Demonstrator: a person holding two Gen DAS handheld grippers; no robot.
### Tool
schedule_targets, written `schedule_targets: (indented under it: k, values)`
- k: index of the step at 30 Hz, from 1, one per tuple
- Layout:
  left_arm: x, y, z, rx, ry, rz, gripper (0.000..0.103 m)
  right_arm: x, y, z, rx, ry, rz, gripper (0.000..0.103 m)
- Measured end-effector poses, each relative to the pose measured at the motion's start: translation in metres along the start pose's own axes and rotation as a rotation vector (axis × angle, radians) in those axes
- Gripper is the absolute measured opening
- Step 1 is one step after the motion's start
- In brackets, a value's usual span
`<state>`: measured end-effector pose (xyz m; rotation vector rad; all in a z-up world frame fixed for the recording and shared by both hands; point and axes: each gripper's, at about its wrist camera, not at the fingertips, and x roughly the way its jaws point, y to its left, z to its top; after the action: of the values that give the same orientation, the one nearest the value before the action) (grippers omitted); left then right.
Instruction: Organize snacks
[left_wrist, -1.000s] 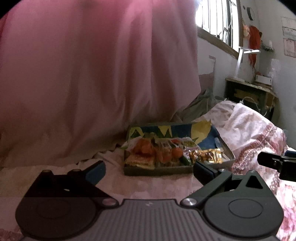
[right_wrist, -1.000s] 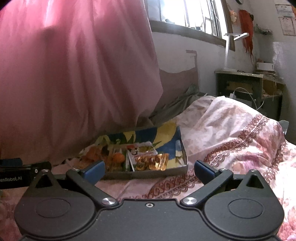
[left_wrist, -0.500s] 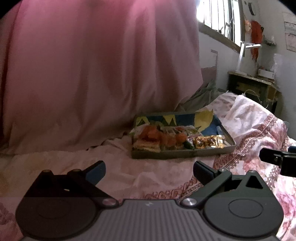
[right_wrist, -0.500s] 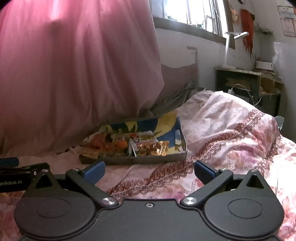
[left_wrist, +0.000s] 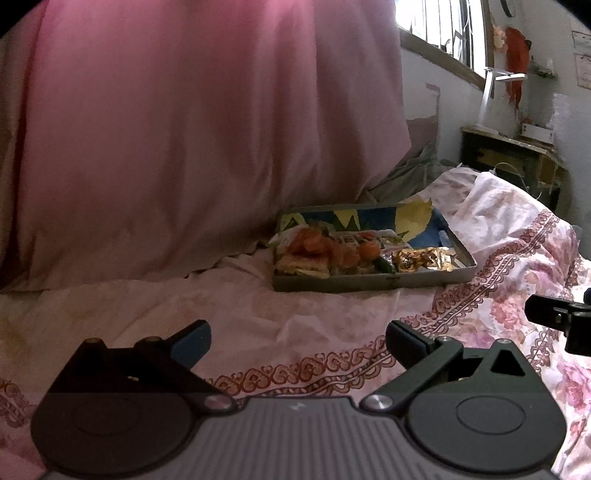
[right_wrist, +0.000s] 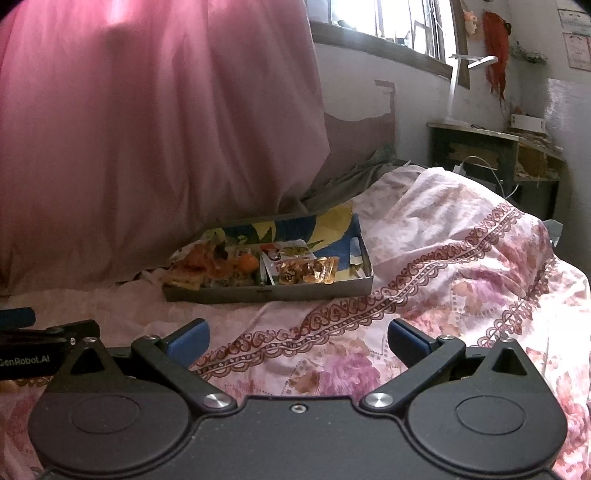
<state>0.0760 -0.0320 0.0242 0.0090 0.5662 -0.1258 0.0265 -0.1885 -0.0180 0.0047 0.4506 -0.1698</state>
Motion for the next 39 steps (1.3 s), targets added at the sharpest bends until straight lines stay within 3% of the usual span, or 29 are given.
schedule_targets:
  k: [39]
  values:
    - [0.017, 0.001, -0.004, 0.007, 0.107, 0.056, 0.103, 0.019, 0.003, -0.010, -0.036, 0.106, -0.030, 0.102]
